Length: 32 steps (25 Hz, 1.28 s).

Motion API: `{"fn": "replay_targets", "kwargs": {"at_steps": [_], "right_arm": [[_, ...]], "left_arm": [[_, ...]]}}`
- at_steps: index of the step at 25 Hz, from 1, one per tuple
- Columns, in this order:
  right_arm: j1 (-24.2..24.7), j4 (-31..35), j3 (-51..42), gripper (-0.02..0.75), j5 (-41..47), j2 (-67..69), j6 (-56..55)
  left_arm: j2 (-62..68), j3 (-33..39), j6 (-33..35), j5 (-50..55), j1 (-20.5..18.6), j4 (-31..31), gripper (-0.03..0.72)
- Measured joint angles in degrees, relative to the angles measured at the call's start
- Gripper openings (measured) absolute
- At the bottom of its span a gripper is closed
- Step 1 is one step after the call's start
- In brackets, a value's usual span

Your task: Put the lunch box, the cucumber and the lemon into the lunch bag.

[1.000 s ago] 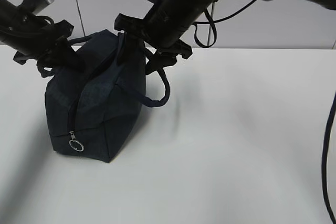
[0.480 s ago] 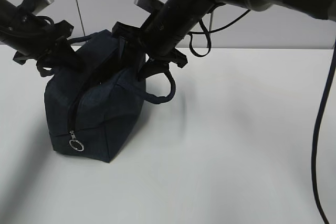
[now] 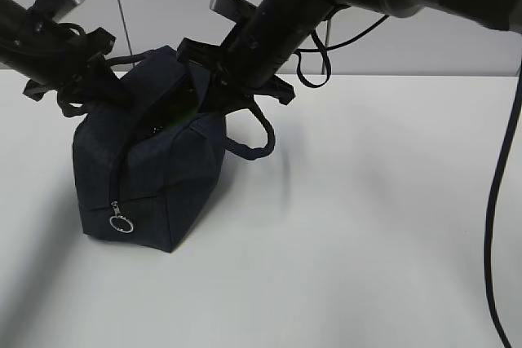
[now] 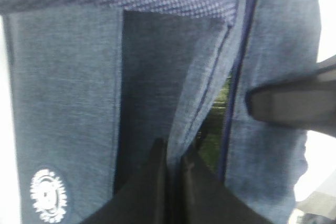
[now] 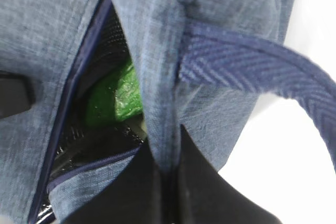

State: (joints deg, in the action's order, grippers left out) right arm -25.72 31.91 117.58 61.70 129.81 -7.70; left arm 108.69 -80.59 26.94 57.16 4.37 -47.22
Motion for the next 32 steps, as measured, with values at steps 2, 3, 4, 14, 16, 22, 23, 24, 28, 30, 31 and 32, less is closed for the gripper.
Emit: {"fn": "replay_targets", "kwargs": {"at_steps": [2,3,4,14,16,22,23,24,28,30,31,32], "right_arm": [[0.00,-0.55,0.15,0.004,0.72,0.00,0.45],[0.00,-1.07,0.38,0.004,1.25,0.00,0.59],[0.00,-2.05,1.02,0.004,1.92,0.00,0.67],[0.00,-18.63,12.49,0.003,10.85,0.23,0.71],[0.24,-21.35,14.19,0.003,10.84,0.23,0.71],[1.74,-22.43,14.48,0.003,11.02,0.23,0.71],[1.98,-22.45,14.13,0.003,11.02,0.23,0.71],[2.21,-22.55,13.73,0.003,11.02,0.23,0.71],[2.97,-22.55,13.28,0.003,11.02,0.43,0.71],[2.97,-22.68,13.20,0.003,11.02,0.80,0.71],[3.07,-22.68,13.20,0.003,11.02,1.15,0.71],[3.21,-22.71,13.20,0.003,11.02,1.31,0.71]], "left_arm": [[0.00,0.00,0.23,0.77,0.00,-2.77,-0.009],[0.00,0.00,0.52,1.19,0.00,-4.60,-0.009],[0.00,0.00,0.80,1.44,0.00,-6.04,-0.010],[0.00,0.00,1.44,-0.35,5.52,-13.61,-0.011],[0.00,0.00,1.58,-2.18,6.85,-15.02,-0.012],[0.72,0.00,1.66,-6.20,8.46,-18.56,-0.012],[1.04,0.00,1.66,-6.95,8.46,-19.00,-0.012],[1.43,0.00,1.66,-7.87,8.46,-19.23,-0.012],[3.03,0.00,2.55,-9.90,8.46,-22.26,-0.012],[4.41,0.00,3.32,-10.14,8.46,-24.86,-0.012],[5.18,0.00,4.02,-10.14,8.46,-26.34,-0.012],[5.86,0.00,4.72,-10.14,8.50,-27.57,-0.012]]}}
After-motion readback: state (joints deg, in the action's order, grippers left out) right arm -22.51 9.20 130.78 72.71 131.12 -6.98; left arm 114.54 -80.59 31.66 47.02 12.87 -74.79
